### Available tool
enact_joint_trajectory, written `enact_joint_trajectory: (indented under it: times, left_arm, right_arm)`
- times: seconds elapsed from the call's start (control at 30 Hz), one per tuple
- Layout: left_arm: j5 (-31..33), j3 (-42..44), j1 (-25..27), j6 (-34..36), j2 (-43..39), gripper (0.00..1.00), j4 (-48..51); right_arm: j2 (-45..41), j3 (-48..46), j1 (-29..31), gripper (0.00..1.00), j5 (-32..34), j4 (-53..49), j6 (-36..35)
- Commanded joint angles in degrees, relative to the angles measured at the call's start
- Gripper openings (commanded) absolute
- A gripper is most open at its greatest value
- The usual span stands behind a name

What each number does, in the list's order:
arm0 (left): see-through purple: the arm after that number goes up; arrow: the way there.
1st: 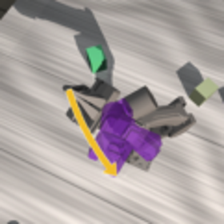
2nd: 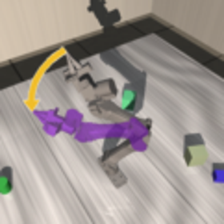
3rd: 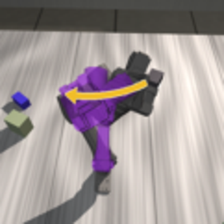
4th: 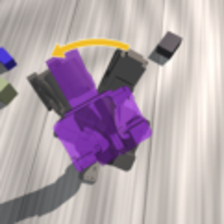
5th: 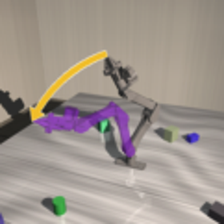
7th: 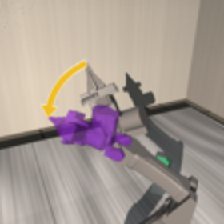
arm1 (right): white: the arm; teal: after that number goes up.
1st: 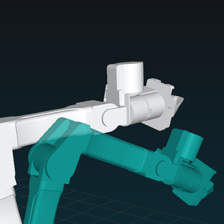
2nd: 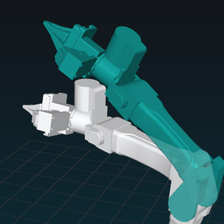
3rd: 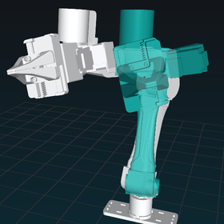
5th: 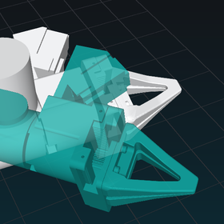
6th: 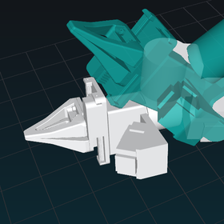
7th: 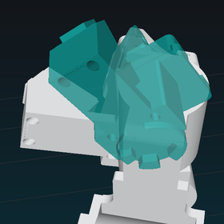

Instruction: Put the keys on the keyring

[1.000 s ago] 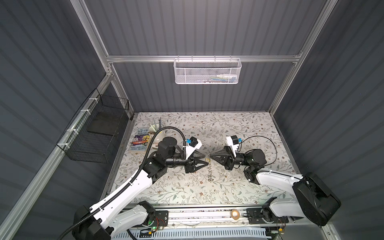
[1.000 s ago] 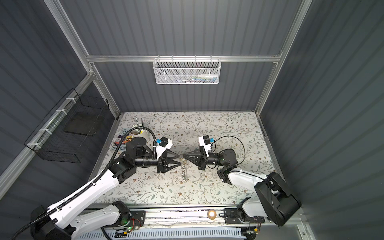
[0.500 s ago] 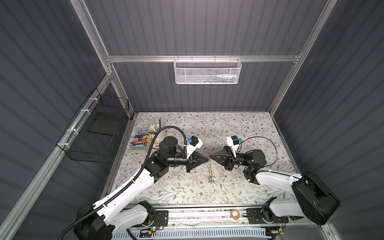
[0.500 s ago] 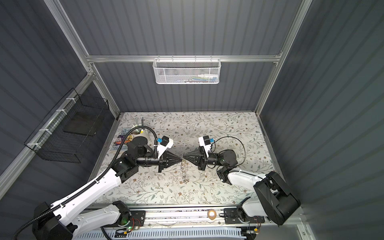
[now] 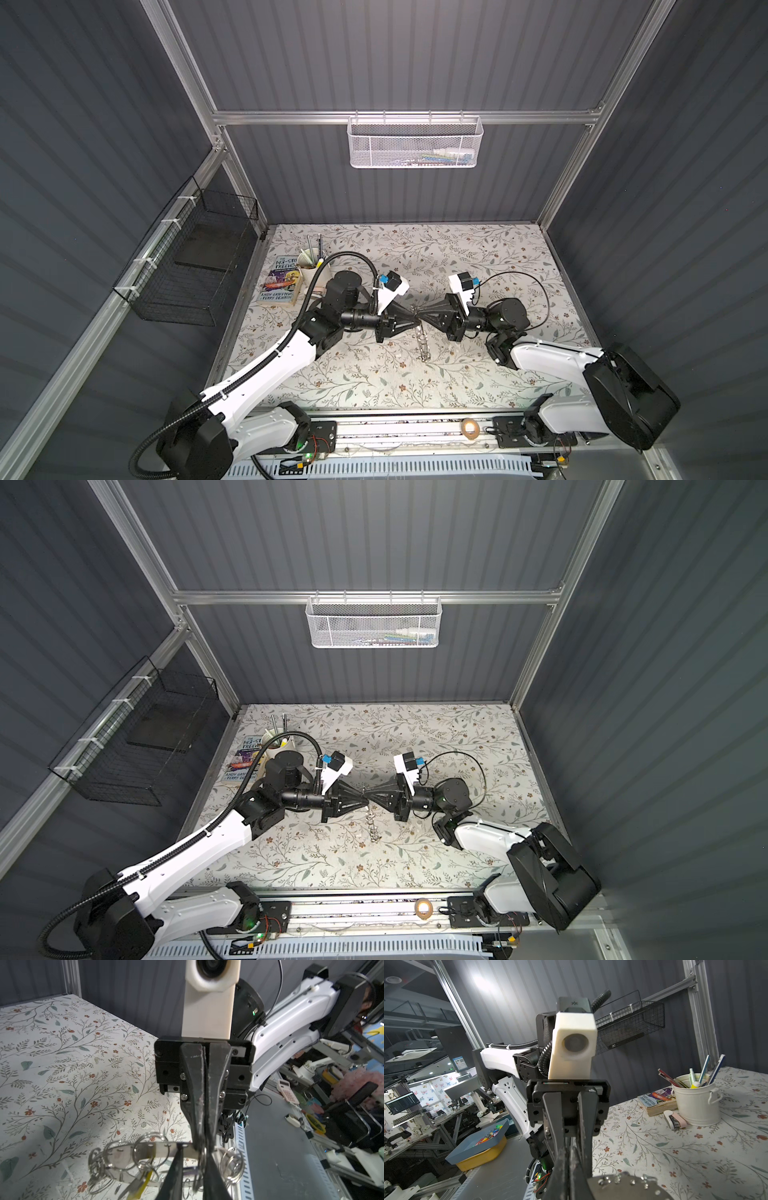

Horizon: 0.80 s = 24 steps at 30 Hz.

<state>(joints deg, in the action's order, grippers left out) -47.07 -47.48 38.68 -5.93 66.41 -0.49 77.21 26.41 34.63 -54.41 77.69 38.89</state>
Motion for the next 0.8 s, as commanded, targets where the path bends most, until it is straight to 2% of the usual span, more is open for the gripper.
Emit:
enact_joint_trajectory:
  times: [0.0, 0.4, 0.5, 0.6, 0.77]
  left_arm:
    - [2.0, 0.9, 0.3, -0.5, 0.0, 0.33, -1.5]
    - [12.6, 6.8, 0.3, -3.9, -10.3, 0.55, -1.6]
    - [13.6, 7.5, 0.3, -4.6, -12.7, 0.53, -1.9]
    - [10.6, 8.4, 0.3, -6.0, -13.4, 0.46, -5.1]
    - [5.4, 8.5, 0.3, -7.7, -10.7, 0.44, -9.5]
  right_arm:
    - [-0.6, 1.8, 1.2, 0.0, -0.4, 1.8, -0.8]
    - [-1.4, 1.8, 1.2, 0.0, -0.4, 0.4, -1.4]
    - [-1.6, 2.0, 1.2, 0.0, -0.5, -0.1, -1.5]
    - [-1.9, 1.9, 1.1, 0.0, -0.5, -0.3, -1.5]
    - [-2.3, 1.9, 1.2, 0.0, -0.4, -0.5, -1.4]
